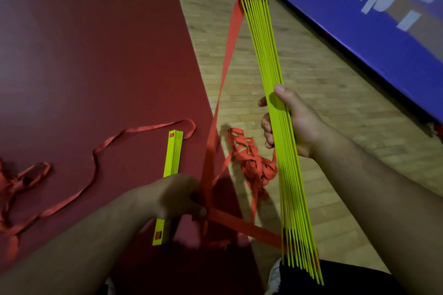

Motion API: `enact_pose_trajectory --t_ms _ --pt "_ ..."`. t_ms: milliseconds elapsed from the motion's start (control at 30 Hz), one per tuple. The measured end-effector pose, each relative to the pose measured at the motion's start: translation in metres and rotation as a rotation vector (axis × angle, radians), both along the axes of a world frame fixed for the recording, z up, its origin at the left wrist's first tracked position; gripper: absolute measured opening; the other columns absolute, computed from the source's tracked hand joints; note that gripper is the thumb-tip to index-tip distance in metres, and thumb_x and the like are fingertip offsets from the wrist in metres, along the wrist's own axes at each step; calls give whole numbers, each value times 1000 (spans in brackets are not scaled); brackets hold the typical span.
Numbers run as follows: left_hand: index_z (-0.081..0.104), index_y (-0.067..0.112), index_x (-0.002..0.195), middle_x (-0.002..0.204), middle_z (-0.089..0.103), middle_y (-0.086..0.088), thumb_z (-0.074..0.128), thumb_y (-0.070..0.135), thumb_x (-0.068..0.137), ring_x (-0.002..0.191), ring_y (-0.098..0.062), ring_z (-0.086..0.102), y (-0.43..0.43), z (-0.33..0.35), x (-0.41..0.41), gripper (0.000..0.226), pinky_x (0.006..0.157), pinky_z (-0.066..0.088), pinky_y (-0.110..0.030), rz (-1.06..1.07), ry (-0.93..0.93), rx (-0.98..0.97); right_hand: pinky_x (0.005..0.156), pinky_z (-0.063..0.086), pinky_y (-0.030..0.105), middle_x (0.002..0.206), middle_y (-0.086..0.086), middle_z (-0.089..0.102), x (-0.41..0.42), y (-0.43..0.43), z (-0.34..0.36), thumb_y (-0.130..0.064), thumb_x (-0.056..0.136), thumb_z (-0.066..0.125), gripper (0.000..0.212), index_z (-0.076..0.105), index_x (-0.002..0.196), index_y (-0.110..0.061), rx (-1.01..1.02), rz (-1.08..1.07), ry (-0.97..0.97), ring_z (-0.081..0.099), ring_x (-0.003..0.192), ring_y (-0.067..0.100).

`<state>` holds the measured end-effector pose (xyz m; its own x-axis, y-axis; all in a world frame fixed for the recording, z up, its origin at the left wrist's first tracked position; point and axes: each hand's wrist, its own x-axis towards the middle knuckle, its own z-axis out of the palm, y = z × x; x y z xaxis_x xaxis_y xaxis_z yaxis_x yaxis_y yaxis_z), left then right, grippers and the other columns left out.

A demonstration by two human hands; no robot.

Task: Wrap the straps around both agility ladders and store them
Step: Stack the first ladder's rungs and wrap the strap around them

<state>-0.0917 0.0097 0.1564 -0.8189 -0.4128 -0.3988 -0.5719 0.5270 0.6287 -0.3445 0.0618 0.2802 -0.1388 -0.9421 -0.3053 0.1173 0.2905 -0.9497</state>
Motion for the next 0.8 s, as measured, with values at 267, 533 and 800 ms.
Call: enact_pose_trajectory --t_ms 267,533,800 --pt "71 12 94 91 72 -9 72 48 71 89 -27 67 -2 -12 10 43 81 52 -51 39 254 120 58 59 43 76 17 57 3 8 -8 -55 85 65 55 56 109 -7 -79 -76 10 62 51 26" --pt "64 -5 99 78 66 -12 58 18 92 69 -18 60 2 -5 10 24 66 48 -30 90 265 609 56 56 40 77 14 55 -8 18 -25 -69 43 90 99 52 114 -11 -79 -112 -51 62 58 28" --pt "63 -5 99 88 65 -21 68 28 86 76 -25 60 -1 -12 6 36 76 45 -41 435 360 692 52 51 32 67 9 64 -10 30 -29 -49 84 55 38 53 98 -14 -138 -211 -74 60 51 23"
